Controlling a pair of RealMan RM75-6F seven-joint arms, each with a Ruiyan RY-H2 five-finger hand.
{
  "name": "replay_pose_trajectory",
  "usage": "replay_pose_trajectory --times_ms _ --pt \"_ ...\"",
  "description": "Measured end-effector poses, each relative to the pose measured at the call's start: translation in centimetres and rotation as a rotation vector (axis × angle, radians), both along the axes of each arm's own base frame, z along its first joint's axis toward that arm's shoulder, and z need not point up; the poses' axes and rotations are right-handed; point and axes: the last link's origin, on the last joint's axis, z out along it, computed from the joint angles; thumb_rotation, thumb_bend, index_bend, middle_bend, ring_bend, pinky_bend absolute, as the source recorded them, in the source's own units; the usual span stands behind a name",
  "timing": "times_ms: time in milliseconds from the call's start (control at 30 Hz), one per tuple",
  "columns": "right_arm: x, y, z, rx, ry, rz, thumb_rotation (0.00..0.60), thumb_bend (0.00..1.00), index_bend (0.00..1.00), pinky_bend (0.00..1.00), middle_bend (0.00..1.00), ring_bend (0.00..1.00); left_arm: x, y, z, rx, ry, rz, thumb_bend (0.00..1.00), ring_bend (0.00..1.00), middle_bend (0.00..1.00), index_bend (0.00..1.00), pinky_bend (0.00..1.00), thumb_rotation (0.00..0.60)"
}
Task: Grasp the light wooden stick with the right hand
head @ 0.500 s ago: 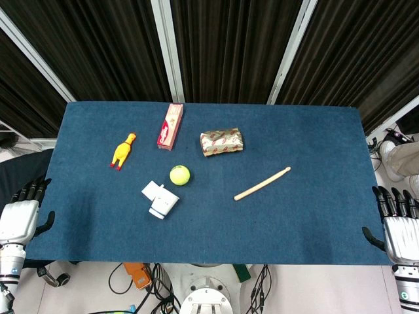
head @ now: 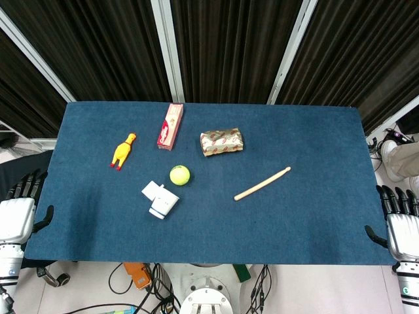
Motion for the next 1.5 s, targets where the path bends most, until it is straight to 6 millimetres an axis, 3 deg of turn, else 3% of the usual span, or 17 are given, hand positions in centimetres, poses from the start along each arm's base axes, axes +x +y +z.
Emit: replay_pose_trajectory --times_ms 200,333,633,767,967,1167,1500 --pt "0.5 -0.6 -0.6 0.03 -0.013 0.033 0.6 0.33 0.16 0.0 0.15 0.1 0.0 -0.2 0.1 0.0 -0.003 0.01 0.41 0.01 0.0 0.07 0.15 0.6" --pt "1.1 -2.0 -1.5 0.093 -0.005 0.061 0.6 0.33 0.21 0.0 0.17 0.1 -0.1 -0.2 0.2 -0.003 -0.007 0.013 0.41 0.01 0.0 0.07 0.15 0.6" --pt "5.9 -9.7 -5.4 0.371 0.047 0.173 0.6 0.33 0.3 0.0 0.29 0.14 -0.2 -0.3 0.1 -0.019 -0.012 0.031 0.41 0.01 0.0 0.07 0.15 0.6" --pt "9.5 -14.2 -8.5 0.53 0.055 0.225 0.6 0.33 0.38 0.0 0.36 0.18 -0.4 -0.2 0.4 -0.014 -0.024 0.046 0.41 0.01 0.0 0.07 0.15 0.6" --pt "13.1 -18.0 -13.2 0.618 0.024 0.248 0.6 0.33 0.48 0.0 0.43 0.22 -0.6 -0.3 0.4 -0.029 -0.021 0.07 0.41 0.01 0.0 0.07 0.15 0.6" --pt "14.1 -19.2 -16.1 0.623 0.033 0.245 0.6 0.35 0.5 0.0 0.43 0.23 -0.6 -0.3 0.5 -0.028 -0.026 0.076 0.41 0.01 0.0 0.07 0.15 0.6" --pt "13.2 -20.0 -17.1 0.626 0.03 0.193 0.6 0.4 0.53 0.0 0.44 0.25 -0.7 -0.3 0.5 -0.032 -0.024 0.082 0.41 0.01 0.0 0.07 0.15 0.6"
